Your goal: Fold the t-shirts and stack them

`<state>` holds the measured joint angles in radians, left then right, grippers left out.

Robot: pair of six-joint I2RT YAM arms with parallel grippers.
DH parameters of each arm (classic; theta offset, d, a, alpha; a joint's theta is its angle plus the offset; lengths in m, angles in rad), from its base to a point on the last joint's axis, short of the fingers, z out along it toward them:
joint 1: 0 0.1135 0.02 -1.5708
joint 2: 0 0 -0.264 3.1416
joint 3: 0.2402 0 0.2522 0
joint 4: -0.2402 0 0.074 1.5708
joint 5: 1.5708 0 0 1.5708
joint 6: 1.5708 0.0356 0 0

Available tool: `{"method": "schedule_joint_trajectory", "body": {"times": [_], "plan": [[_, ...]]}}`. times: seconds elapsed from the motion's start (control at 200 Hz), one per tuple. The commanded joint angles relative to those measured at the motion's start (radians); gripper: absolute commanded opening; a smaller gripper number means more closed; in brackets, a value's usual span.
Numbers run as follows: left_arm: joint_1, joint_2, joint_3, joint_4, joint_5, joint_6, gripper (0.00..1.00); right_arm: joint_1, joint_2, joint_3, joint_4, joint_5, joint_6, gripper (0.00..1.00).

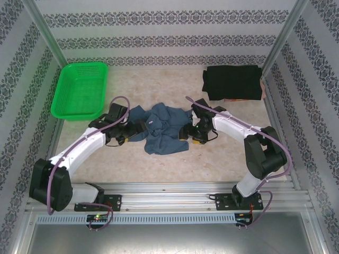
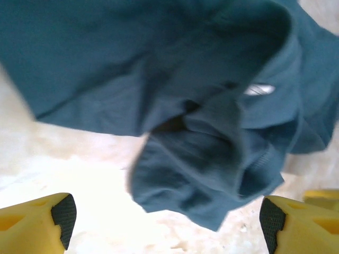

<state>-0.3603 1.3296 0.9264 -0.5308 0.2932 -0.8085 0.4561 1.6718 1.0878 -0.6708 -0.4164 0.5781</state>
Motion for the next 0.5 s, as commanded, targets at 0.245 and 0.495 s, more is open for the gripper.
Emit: {"method": "schedule_joint_trajectory", "body": {"times": [0.245, 0.495], "plan": [[-0.067, 0.187, 0.128, 0.064, 0.014, 0.114, 0.8, 0.018, -0.032, -0.102, 0.146, -0.004, 0.017, 0.73], [-0.088, 0.35, 0.203, 0.123, 0.015, 0.141, 0.37, 0.019, -0.087, -0.174, 0.186, -0.002, -0.007, 0.79]]}}
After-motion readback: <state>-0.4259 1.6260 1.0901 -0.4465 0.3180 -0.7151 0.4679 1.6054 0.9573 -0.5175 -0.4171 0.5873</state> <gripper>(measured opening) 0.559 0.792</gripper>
